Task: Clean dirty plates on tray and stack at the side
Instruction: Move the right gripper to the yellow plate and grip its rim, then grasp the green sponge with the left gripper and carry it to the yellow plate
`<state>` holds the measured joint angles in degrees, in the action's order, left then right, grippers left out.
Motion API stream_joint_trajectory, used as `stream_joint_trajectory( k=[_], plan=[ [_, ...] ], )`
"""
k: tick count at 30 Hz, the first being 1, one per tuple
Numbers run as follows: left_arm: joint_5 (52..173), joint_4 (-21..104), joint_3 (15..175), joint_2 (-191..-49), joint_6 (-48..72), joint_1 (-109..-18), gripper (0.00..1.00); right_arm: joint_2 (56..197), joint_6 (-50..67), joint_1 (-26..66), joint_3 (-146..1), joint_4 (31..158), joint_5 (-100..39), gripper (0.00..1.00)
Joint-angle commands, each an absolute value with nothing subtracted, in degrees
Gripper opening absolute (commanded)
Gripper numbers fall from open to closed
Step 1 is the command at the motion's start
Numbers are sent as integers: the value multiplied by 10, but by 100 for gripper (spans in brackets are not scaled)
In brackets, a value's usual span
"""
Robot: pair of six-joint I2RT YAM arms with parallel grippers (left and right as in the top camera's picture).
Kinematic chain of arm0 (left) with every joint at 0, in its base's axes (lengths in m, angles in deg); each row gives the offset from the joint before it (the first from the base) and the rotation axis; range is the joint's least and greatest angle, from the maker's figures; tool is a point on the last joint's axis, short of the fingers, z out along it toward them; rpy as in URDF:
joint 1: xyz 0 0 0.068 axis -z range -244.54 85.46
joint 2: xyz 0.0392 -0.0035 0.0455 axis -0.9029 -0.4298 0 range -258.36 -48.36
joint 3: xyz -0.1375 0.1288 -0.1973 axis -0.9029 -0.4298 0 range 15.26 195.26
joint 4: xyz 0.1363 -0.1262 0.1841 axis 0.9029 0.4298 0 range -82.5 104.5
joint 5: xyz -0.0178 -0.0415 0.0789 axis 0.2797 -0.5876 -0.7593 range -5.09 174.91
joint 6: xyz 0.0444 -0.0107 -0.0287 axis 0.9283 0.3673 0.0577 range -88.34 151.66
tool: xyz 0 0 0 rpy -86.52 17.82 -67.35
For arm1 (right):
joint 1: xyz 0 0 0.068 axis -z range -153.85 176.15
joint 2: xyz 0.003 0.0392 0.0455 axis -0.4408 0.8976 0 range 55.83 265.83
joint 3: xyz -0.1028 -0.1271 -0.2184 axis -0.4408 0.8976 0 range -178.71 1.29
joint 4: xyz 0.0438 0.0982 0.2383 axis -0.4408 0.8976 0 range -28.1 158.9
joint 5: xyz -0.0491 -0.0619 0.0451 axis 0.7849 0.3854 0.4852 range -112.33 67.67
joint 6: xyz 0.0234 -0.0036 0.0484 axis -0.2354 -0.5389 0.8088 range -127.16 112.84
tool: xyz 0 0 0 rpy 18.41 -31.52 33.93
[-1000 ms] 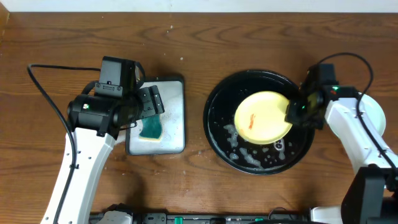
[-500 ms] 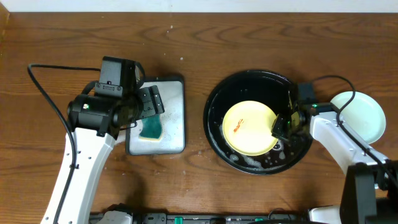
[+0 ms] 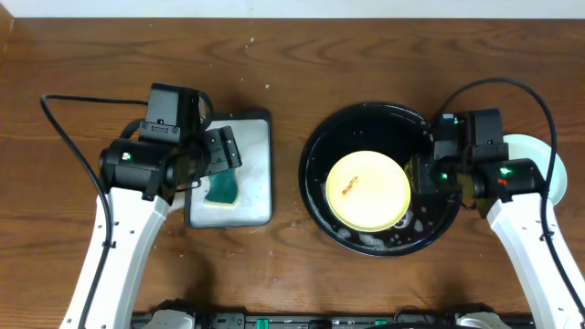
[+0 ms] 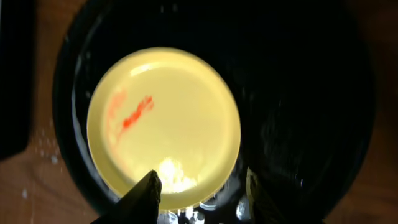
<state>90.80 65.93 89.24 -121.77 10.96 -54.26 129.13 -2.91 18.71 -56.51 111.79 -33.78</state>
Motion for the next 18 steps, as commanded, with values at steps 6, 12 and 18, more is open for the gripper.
stream_joint_trajectory(
  k=[6, 12, 18],
  plan=[
    [855, 630, 830, -1269, 123, -543, 83, 1317, -45, 183, -563, 1159, -394, 42],
    [853, 538, 762, -1377, 160, -544, 72, 1317, -44, 182, -563, 1156, -394, 42],
    [829, 467, 758, -1492, 160, -543, 60, 1317, -44, 182, -563, 1169, -394, 40]
  ],
)
